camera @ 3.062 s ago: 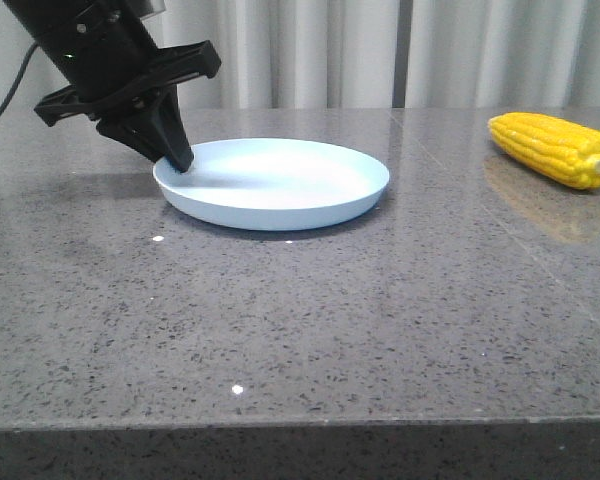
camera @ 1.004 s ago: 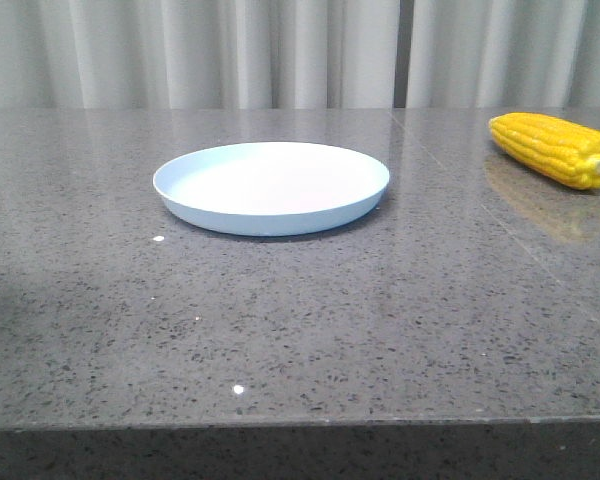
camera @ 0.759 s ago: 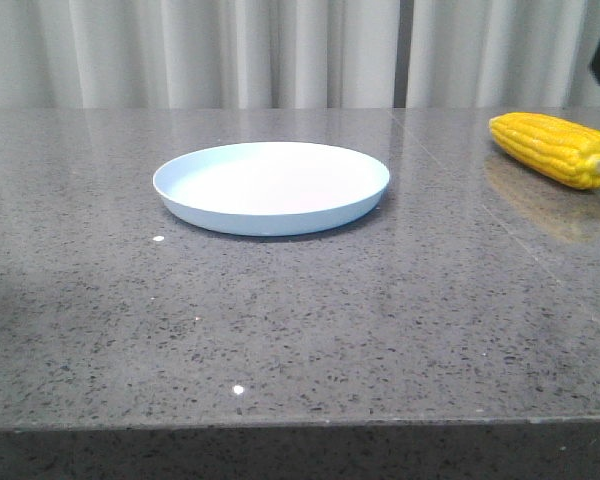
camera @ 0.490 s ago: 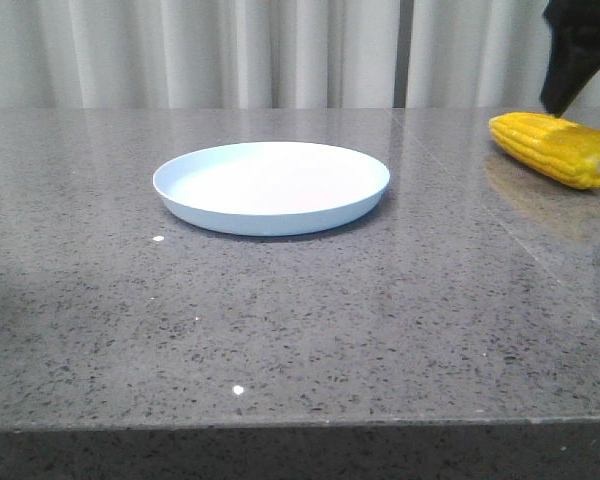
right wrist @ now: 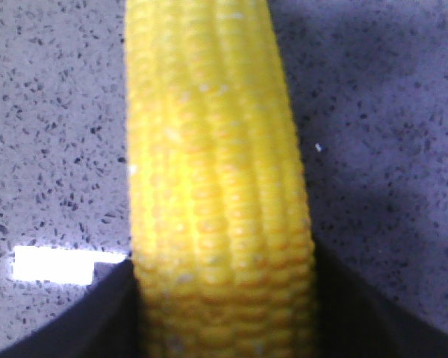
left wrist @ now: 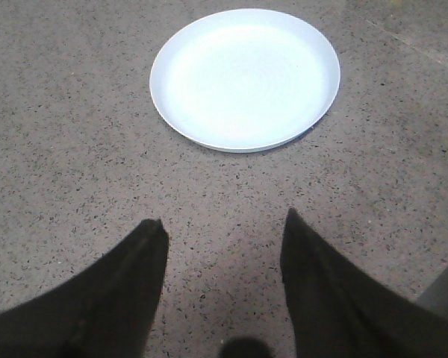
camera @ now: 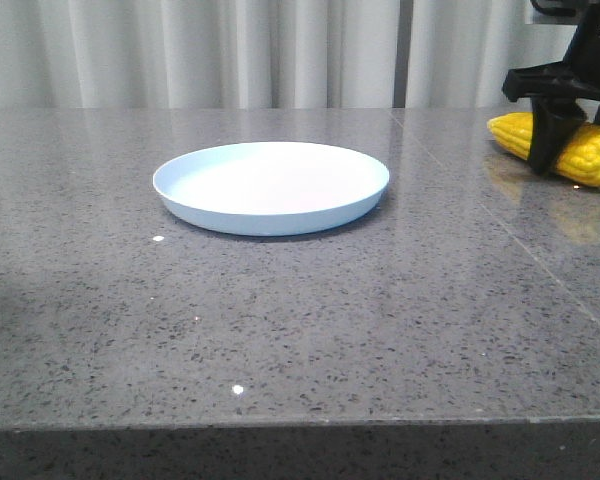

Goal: Place corn on plate with both arms
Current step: 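Lower the right gripper over the yellow corn cob and grasp it, then lift the corn with the right gripper and carry it over the plate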

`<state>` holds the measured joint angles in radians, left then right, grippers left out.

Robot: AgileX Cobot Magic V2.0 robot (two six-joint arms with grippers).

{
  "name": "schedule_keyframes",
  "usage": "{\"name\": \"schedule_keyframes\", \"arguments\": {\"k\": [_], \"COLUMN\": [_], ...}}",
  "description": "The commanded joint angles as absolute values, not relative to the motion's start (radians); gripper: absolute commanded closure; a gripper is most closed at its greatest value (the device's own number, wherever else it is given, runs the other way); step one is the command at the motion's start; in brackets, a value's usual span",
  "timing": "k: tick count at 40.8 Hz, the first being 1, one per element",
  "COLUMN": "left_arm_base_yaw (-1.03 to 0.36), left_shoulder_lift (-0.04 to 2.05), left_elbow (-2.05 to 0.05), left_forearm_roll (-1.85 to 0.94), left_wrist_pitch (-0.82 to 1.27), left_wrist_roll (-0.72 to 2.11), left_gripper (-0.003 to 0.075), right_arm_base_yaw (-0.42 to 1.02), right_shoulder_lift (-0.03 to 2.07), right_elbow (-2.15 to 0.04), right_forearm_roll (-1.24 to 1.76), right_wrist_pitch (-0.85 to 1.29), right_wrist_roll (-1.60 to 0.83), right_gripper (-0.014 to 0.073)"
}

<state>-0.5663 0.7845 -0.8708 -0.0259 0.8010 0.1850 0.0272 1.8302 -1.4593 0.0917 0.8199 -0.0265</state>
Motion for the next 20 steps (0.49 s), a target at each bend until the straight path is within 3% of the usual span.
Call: {"name": "schedule_keyframes", "arguments": {"k": [1, 11, 20], "left_arm_base_yaw": [-0.572, -0.572, -0.572], "left_shoulder_lift": [0.777, 0.777, 0.777], "left_elbow": [-0.898, -0.898, -0.898], "left_forearm_roll": [-0.031, -0.031, -0.031], "left_wrist_pitch": [0.727, 0.727, 0.727], "left_wrist_roll": [0.183, 0.183, 0.183], "left_gripper": [0.0365, 0.0365, 0.0365], "right_arm_base_yaw": [0.025, 0.057, 0.182], "right_shoulder_lift": [1.764, 1.654, 1.531], "right_elbow": [-1.493, -1.493, -1.493], "right_forearm_roll": [0.094, 0.096, 0.096], "right_wrist_pitch": [0.798, 0.819, 0.83], "right_wrist_roll": [-0.037, -0.037, -0.037], "right_gripper": [0.0348, 0.0349, 0.0349]}}
